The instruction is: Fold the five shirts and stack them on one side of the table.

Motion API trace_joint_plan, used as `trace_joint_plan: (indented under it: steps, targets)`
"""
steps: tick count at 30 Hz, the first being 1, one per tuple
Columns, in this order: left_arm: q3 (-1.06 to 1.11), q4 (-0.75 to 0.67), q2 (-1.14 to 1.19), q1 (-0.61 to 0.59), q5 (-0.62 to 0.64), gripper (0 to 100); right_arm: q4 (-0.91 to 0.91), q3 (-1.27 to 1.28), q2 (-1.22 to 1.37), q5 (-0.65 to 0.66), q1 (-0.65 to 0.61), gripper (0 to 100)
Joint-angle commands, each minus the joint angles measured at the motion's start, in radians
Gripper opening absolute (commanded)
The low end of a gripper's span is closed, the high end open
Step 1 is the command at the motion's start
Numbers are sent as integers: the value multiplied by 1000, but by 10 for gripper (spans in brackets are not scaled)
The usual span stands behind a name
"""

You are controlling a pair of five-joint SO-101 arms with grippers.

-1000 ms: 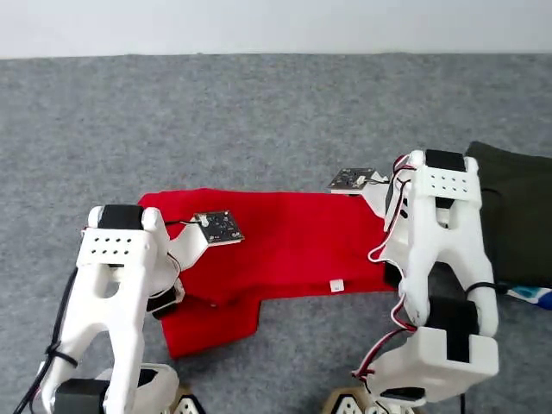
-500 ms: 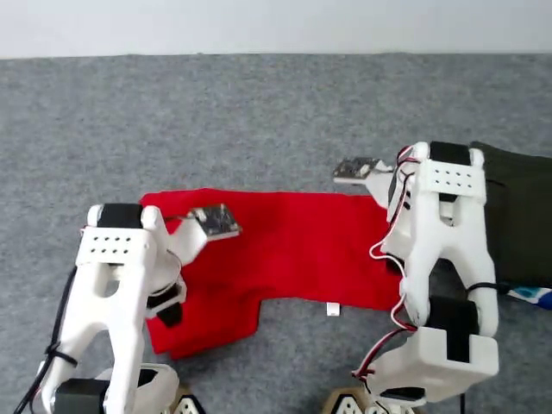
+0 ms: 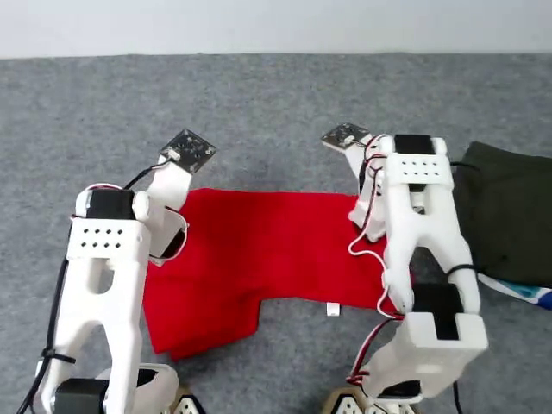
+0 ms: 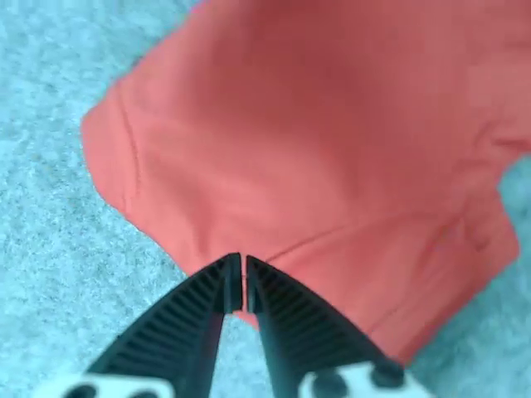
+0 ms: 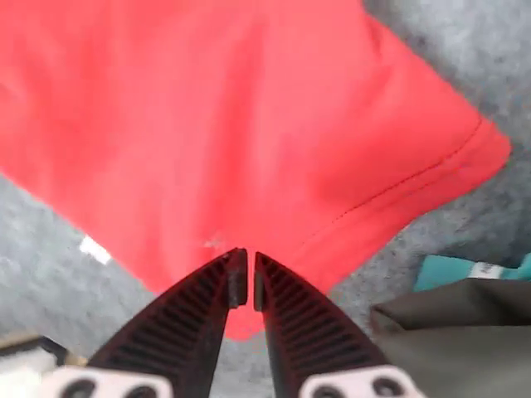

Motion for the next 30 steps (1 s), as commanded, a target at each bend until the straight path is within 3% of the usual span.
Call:
trace_joint_plan:
  steps: [1, 7, 15, 25, 30]
  targets:
    - [4, -48, -26, -2, 54, 14, -13, -89, -1, -129, -36, 9]
    - [50, -104, -28, -3, 54, 14, -139, -101, 88, -244, -19, 12]
    - [64, -133, -34, -3, 51, 14, -289, -149, 260, -247, 16, 12]
    - [70, -126, -34, -3, 51, 14, -274, -669, 627, -106, 65, 13]
    - [71, -124, -34, -3, 51, 14, -22, -1030, 736, -103, 30, 13]
